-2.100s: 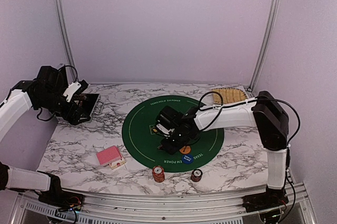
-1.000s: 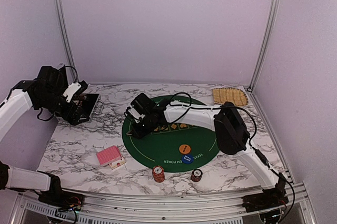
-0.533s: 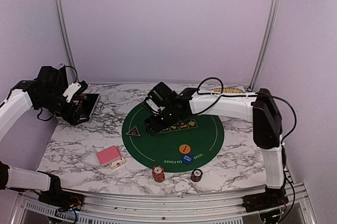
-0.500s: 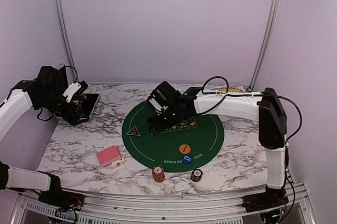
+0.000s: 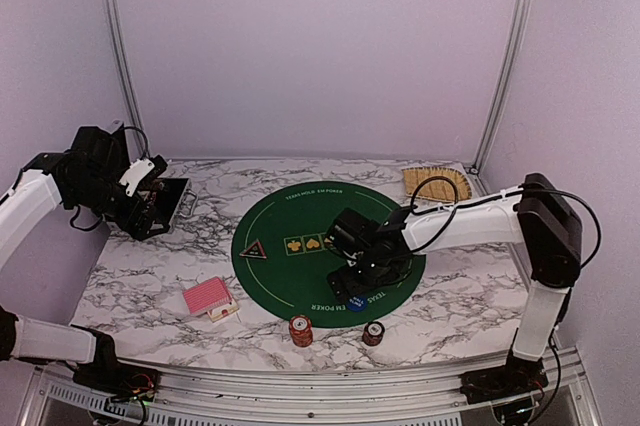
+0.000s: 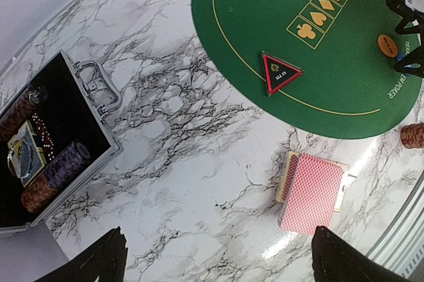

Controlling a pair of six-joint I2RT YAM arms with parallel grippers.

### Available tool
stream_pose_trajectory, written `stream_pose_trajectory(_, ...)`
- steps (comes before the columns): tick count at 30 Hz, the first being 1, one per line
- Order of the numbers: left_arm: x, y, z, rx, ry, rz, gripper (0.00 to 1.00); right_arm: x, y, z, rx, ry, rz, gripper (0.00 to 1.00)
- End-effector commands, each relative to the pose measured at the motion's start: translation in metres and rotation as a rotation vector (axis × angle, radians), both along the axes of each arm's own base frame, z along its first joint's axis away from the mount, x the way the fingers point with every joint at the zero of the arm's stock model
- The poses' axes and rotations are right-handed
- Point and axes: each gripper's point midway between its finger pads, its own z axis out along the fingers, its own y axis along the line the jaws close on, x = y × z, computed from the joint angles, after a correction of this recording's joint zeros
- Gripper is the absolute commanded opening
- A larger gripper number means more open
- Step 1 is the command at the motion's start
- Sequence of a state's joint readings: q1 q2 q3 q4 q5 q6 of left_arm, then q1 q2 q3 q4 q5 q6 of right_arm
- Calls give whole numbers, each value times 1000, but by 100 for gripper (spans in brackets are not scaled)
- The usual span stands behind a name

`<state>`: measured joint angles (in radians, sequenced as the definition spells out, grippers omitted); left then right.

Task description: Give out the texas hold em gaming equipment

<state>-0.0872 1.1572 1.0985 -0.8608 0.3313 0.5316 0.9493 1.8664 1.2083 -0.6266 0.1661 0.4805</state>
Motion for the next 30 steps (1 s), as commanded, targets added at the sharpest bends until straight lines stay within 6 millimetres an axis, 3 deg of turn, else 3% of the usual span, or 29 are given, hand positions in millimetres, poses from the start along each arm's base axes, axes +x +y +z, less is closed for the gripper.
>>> stream_pose_trajectory(1, -5, -2, 6, -5, 1, -18, 99, 8, 14, 20, 114, -39, -55, 99)
stream_pose_trajectory(6, -6, -3, 5, -8, 4, -20, 99, 5, 22, 13, 156, -15, -55, 94)
stream_pose_trajectory(10, -5, -2, 5, -3, 4, -17, 99, 6, 24, 11, 155, -5, -52, 81)
stream_pose_trajectory(16, -4, -2, 6, 1, -1, -18, 99, 4, 22, 6, 130, 7, -56, 72)
stream_pose_trajectory(23, -4, -1, 6, 5, -3, -19, 99, 4, 13, -1, 87, 9, -74, 71)
stream_pose_trajectory(30, -4, -2, 6, 5, -2, -25, 99, 4, 4, 1, 76, -1, -104, 75)
